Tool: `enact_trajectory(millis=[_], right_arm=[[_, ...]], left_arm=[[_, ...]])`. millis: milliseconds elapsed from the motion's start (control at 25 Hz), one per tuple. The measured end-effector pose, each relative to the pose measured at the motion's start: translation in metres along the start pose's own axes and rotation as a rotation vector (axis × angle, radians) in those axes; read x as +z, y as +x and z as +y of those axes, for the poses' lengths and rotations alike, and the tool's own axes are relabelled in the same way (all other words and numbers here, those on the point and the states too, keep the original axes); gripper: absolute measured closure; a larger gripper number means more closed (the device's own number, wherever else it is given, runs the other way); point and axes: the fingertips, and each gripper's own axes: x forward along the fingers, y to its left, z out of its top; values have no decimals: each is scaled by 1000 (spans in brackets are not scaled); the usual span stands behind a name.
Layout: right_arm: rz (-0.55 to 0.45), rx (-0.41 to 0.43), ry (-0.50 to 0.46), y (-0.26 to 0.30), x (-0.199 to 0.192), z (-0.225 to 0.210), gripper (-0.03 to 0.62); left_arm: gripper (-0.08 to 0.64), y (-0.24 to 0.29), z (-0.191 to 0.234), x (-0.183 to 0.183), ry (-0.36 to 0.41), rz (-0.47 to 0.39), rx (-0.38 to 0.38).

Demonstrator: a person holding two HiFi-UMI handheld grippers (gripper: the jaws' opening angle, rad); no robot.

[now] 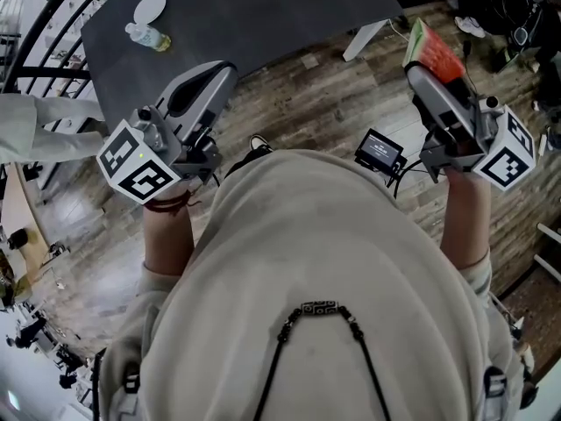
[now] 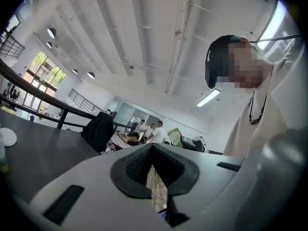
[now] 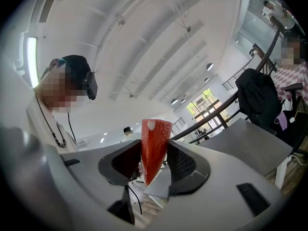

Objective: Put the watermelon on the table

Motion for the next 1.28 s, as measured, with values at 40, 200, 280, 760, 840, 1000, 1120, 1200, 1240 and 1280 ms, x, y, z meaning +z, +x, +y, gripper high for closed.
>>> enact_trajectory(millis=[40, 200, 280, 760, 840, 1000, 1120, 1200, 1240, 1280], right_arm=[[3, 0, -6, 5, 1, -2, 414], [16, -1, -28, 25, 3, -2, 414], [22, -4, -34, 35, 4, 1, 413], [74, 30, -47, 118, 9, 16, 414], [89, 45, -49, 136, 3, 21, 414], [115, 72, -54, 165, -4, 26, 414], [125, 87, -54, 184, -7, 24, 414], [139, 95, -50, 195, -11, 22, 414], [150, 102, -50, 200, -13, 22, 414], [160, 109, -51, 204, -16, 22, 414]], left_arm=[[561, 2, 5, 0, -2, 3, -7], [561, 1, 18, 4, -5, 8, -33], [561, -3, 24, 6, -7, 8, -43], [561, -51, 60, 27, -5, -2, -7], [561, -65, 66, 25, -12, -4, 4], [561, -88, 77, 21, -32, -18, 23], [561, -100, 84, 18, -32, -22, 31], [561, -106, 87, 16, -38, -28, 34], [561, -109, 88, 14, -40, -29, 34], [561, -113, 87, 11, -42, -28, 32]])
